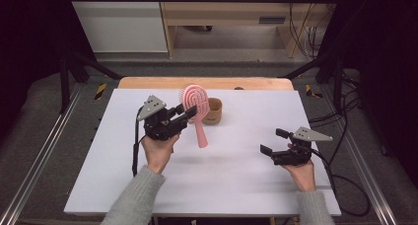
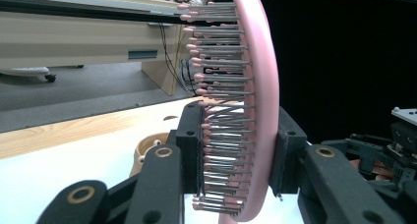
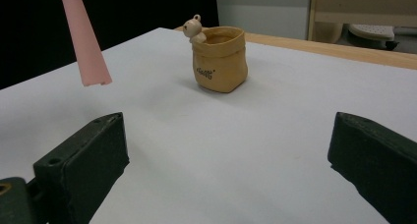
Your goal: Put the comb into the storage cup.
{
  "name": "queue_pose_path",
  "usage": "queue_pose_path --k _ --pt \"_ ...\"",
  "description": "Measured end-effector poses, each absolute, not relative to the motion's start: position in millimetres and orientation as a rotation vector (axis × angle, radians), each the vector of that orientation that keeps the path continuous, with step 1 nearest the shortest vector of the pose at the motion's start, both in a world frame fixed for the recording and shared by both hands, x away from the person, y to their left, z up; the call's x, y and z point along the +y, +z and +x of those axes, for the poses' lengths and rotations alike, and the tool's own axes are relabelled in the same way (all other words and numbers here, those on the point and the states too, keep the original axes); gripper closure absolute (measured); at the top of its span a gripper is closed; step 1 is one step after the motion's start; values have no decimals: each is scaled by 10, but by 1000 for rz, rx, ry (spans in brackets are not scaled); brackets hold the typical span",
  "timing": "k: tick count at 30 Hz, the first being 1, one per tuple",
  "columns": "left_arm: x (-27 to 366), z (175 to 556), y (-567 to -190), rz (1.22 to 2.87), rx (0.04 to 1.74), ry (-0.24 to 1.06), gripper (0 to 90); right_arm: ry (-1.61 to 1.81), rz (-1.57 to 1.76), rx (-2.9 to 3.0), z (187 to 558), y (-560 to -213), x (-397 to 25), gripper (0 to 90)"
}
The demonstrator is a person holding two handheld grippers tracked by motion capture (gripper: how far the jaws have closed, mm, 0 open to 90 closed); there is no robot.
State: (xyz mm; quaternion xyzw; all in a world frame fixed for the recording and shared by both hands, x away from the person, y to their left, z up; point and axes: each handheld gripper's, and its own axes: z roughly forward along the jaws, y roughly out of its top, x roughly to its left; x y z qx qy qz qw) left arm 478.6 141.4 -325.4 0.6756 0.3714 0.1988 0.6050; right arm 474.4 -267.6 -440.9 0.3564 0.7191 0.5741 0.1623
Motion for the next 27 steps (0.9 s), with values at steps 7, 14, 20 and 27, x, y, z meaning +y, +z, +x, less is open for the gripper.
queue_pose_path --k 7,14,20,27 --pt "1432 4816 -3190 1566 857 475 644 1600 1009 2076 4732 -4462 -2705 19" --pt "1425 4855 -3138 1571 853 493 644 1597 1001 2078 4726 -4464 -2710 19" --pt "1414 4904 -3069 1577 848 510 644 1589 1008 2082 4707 -4475 -2732 19" --pt "1391 4975 -3023 1588 849 526 644 1591 998 2081 4685 -4476 -2731 16"
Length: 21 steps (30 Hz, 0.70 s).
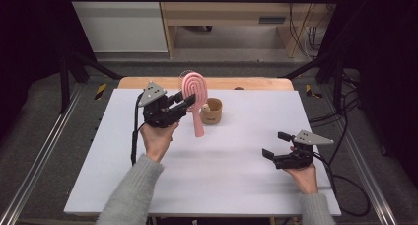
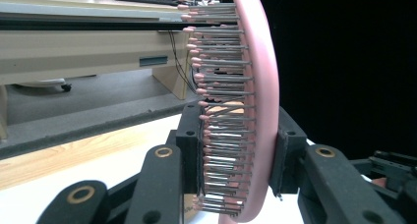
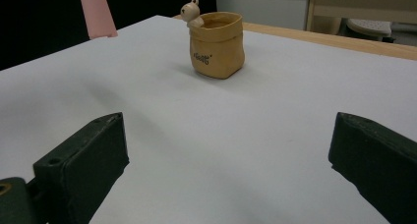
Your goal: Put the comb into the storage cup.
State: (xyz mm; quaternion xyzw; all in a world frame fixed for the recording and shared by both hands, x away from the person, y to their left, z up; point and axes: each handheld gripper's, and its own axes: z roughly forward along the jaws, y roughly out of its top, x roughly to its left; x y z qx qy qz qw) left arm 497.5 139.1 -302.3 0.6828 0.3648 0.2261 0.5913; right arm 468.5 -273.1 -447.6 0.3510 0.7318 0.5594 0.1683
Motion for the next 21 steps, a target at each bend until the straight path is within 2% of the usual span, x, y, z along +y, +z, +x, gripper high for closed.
queue_pose_path --k 21 --pt "1294 5207 -2826 1573 851 542 644 1590 997 2069 4651 -4503 -2771 13"
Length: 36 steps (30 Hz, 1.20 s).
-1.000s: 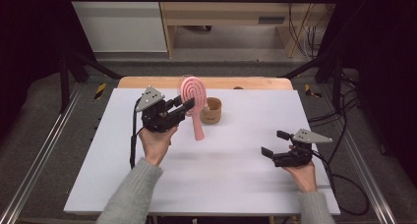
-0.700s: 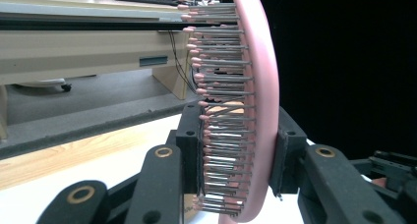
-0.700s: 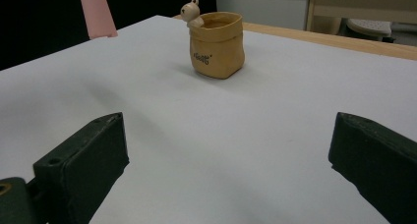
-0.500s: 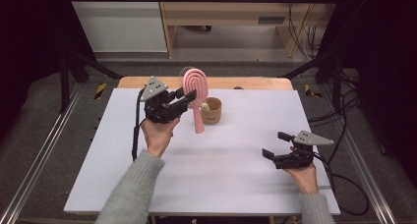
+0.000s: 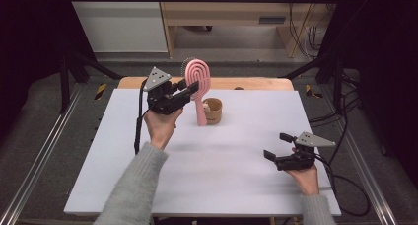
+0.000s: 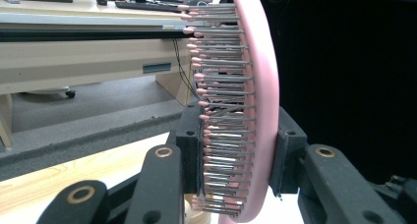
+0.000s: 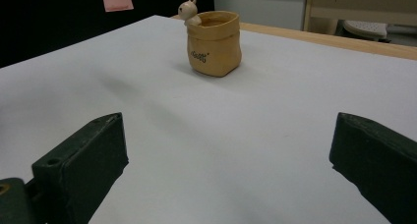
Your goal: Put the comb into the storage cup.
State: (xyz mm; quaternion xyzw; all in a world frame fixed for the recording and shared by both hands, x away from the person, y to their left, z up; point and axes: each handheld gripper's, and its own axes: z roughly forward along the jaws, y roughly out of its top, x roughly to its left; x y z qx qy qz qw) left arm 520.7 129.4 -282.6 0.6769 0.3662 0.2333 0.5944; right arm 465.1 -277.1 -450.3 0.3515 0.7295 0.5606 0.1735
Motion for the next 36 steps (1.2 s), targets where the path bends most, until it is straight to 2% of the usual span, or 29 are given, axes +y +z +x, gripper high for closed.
queue_pose_path --k 36 --pt "987 5582 -2633 1579 845 580 644 1591 995 2068 4648 -4506 -2778 11"
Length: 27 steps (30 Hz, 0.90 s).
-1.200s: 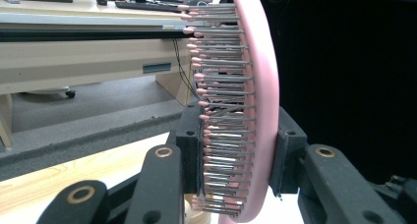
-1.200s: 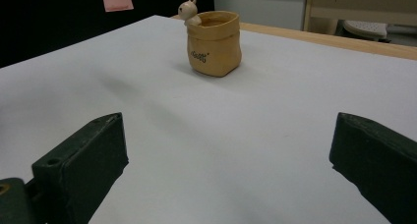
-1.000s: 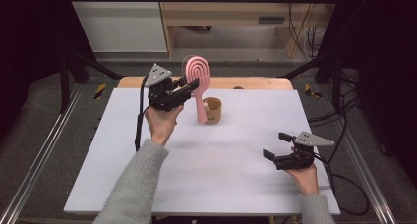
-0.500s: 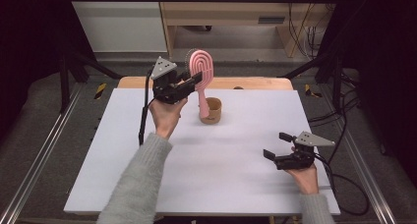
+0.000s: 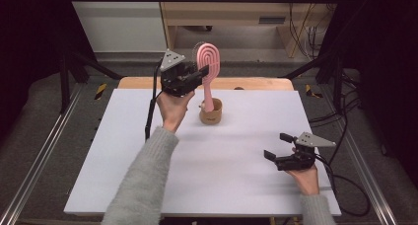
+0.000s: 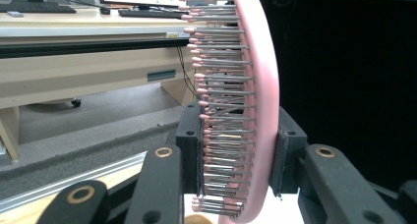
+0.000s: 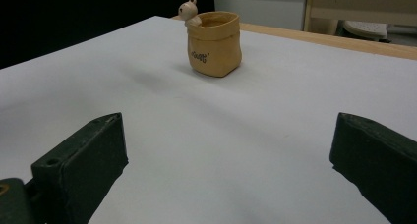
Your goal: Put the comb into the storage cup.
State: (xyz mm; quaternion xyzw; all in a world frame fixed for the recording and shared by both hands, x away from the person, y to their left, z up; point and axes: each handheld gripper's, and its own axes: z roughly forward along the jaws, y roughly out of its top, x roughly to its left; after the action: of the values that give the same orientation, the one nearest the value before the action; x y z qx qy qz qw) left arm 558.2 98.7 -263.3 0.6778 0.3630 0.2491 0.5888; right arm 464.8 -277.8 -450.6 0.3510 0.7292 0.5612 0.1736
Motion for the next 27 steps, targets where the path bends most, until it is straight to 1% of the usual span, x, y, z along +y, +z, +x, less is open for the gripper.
queue_pose_path --k 18,27 --pt "785 5781 -2620 1600 848 615 643 1590 992 2068 4646 -4505 -2780 11" --pt "722 5900 -2691 1623 858 626 643 1589 991 2068 4647 -4505 -2781 11"
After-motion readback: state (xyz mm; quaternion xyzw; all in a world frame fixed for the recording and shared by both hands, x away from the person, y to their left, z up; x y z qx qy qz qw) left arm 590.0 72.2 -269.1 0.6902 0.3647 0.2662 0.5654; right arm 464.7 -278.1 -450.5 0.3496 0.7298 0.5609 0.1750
